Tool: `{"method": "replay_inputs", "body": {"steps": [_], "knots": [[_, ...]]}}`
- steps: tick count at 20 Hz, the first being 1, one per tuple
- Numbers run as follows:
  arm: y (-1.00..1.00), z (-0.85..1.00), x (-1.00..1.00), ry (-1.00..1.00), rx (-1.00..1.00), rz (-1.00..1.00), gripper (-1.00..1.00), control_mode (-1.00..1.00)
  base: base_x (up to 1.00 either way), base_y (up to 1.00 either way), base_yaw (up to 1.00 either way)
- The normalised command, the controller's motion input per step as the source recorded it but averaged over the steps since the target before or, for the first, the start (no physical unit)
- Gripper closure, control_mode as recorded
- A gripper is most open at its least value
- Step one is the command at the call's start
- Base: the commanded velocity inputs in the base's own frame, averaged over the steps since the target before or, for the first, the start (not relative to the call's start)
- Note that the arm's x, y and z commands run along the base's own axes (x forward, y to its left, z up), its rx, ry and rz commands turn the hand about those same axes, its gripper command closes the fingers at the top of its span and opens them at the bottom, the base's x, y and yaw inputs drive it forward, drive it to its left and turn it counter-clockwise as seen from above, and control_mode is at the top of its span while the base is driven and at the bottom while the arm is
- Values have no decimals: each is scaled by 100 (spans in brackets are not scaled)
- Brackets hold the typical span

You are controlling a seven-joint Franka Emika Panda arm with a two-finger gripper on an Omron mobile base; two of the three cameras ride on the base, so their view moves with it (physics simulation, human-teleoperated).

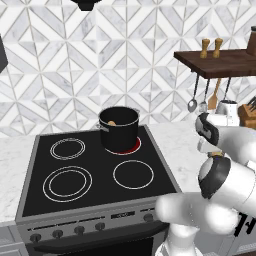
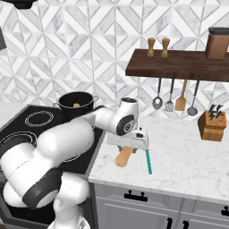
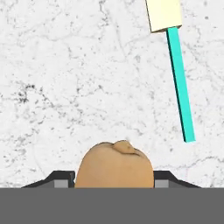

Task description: Put the squash and squash in the pot. Retrieve the spatula and lightly stir the vegetables in the pot.

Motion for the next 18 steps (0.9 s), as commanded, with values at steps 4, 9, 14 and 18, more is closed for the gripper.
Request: {"method": "replay_inputs", "body": {"steps": [4, 9, 14, 18], "knots": [[100, 100, 0, -52, 0, 2, 100, -100, 0, 0, 0], [96, 100, 6, -59, 0, 5, 100, -100, 0, 0, 0], [93, 100, 37, -47, 0, 0, 100, -100, 0, 0, 0], [87, 100, 67, -43, 0, 0, 100, -100, 0, 0, 0]]}}
